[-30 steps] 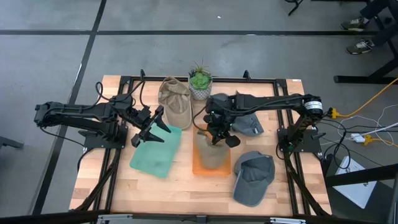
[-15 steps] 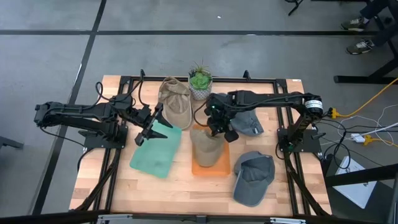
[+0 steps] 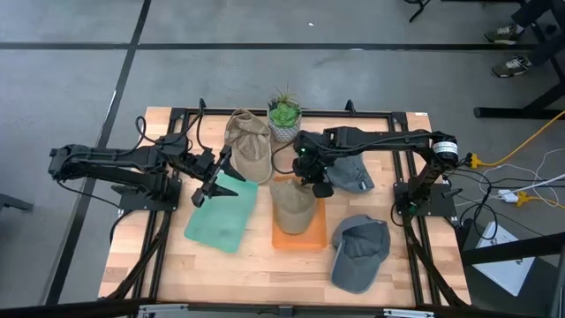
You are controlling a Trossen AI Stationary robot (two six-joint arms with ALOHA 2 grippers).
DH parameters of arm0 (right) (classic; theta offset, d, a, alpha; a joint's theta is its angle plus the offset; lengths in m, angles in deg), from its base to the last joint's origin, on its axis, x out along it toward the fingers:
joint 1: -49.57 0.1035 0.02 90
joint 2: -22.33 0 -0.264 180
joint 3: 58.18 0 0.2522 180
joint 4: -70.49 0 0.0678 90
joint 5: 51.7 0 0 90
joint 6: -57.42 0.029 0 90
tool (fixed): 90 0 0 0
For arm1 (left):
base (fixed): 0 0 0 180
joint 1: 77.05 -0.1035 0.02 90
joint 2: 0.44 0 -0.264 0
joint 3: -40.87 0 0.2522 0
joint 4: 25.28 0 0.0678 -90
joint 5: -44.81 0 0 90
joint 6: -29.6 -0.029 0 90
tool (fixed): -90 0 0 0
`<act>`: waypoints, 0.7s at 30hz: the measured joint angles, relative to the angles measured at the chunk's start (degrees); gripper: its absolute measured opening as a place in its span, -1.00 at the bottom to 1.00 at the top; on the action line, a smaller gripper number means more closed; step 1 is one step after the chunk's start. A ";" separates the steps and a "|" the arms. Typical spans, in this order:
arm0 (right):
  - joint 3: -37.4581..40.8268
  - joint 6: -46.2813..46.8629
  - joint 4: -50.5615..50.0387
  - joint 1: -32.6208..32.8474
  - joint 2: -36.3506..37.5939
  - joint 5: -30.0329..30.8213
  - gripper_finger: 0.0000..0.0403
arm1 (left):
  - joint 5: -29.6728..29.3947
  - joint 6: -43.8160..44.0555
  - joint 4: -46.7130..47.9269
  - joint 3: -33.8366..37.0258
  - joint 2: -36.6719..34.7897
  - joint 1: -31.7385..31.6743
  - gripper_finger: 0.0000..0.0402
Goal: Pick & Place hat
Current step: Put the right brown cap into the orange bin
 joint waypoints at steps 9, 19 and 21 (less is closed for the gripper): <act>-0.02 6.06 -0.50 0.02 0.00 6.90 -0.88 | 0.00 -0.13 2.43 0.00 -0.02 0.00 0.06; -0.07 10.32 -2.06 -0.02 0.00 11.47 -0.36 | -2.73 -2.89 6.05 0.00 -0.01 0.00 0.06; -0.09 10.60 -2.53 -0.02 0.00 11.42 -0.23 | -6.30 -3.16 6.69 0.00 -0.02 0.00 0.06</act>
